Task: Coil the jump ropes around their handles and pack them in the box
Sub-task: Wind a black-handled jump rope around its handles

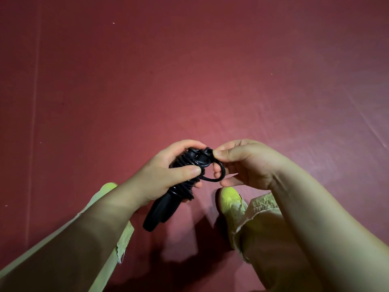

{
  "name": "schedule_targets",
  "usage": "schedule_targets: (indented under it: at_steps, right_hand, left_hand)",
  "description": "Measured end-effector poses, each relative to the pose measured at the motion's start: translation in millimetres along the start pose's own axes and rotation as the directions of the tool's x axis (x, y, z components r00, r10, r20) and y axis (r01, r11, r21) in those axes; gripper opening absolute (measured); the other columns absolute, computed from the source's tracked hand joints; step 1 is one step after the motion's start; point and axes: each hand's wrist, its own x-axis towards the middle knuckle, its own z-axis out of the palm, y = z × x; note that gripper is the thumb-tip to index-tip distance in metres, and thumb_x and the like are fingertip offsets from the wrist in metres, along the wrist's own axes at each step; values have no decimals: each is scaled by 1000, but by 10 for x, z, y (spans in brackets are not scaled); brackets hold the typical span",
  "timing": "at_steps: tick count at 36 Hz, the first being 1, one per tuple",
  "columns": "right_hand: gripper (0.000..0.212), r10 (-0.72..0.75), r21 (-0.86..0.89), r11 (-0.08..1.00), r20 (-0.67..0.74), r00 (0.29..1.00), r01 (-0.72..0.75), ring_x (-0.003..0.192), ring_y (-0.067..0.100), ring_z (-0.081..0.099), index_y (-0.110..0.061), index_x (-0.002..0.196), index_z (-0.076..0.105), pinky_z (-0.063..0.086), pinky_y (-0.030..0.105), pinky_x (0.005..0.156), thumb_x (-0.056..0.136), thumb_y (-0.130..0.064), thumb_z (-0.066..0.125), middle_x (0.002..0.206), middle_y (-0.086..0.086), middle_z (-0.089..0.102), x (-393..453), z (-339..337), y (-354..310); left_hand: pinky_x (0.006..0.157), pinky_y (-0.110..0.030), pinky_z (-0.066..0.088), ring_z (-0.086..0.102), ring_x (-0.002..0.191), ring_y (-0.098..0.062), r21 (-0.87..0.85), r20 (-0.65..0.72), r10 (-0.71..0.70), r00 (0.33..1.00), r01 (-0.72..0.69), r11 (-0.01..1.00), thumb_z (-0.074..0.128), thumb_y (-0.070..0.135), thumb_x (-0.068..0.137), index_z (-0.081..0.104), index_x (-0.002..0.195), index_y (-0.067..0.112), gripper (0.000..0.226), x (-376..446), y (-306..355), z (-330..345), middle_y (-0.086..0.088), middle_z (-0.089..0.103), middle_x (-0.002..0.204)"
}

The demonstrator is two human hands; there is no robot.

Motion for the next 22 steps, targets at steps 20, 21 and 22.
schedule_targets:
  at_steps: [20, 21, 22]
  right_hand:
    - [12, 4, 149, 989, 11, 1000, -5, 47, 5, 53, -15, 71, 63, 43, 15, 39, 77, -25, 63, 55, -2, 57, 46, 129, 102]
    - [12, -41, 191, 981, 4, 999, 39, 48, 5, 53, -14, 72, 63, 43, 15, 39, 74, -27, 63, 55, -3, 56, 49, 144, 107]
    - [14, -88, 217, 972, -5, 996, 87, 49, 5, 53, -14, 74, 63, 44, 15, 41, 72, -28, 63, 56, -3, 56, 53, 153, 98]
  left_hand:
    - [55, -30, 55, 69, 77, -29, -13, 67, 42, 997, -42, 999, 68, 26, 67, 65, 108, 36, 42, -51, 5, -55, -1, 68, 99]
    - [55, -33, 54, 69, 76, -30, -46, 46, 55, 997, -53, 998, 67, 26, 68, 66, 108, 35, 41, -41, 2, -48, -4, 67, 101]
    - [54, -36, 54, 68, 77, -30, -73, 20, 62, 998, -60, 995, 67, 27, 68, 66, 108, 35, 40, -25, 13, -40, -9, 65, 103]
